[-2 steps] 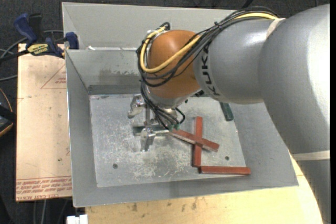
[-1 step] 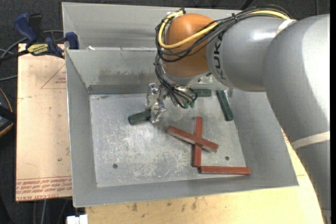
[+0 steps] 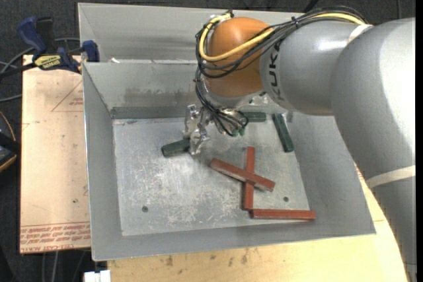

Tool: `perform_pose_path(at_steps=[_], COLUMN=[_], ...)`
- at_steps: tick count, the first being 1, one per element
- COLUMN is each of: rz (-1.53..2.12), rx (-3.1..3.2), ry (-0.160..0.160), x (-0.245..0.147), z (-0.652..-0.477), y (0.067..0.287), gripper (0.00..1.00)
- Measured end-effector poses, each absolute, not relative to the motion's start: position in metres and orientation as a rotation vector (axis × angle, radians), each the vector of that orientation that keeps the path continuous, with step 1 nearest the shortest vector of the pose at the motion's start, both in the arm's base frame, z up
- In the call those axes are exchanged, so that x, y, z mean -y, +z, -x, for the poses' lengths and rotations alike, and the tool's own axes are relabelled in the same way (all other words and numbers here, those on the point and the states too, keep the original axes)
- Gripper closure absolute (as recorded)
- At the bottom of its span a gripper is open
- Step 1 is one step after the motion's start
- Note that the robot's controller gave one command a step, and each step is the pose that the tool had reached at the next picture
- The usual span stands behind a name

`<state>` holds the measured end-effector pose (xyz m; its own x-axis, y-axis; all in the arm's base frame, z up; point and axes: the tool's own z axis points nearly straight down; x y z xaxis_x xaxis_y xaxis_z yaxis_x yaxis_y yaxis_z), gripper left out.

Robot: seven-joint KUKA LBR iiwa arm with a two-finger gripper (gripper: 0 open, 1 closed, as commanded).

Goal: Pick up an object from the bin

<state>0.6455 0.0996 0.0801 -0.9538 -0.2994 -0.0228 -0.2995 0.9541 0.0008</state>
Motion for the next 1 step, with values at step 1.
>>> perform_pose_path(at_steps=[1], rz=[0.435], rx=[-3.1], ry=[0.002], x=[-0.0997], z=[-0.6455], y=[0.2449], gripper=[1.0])
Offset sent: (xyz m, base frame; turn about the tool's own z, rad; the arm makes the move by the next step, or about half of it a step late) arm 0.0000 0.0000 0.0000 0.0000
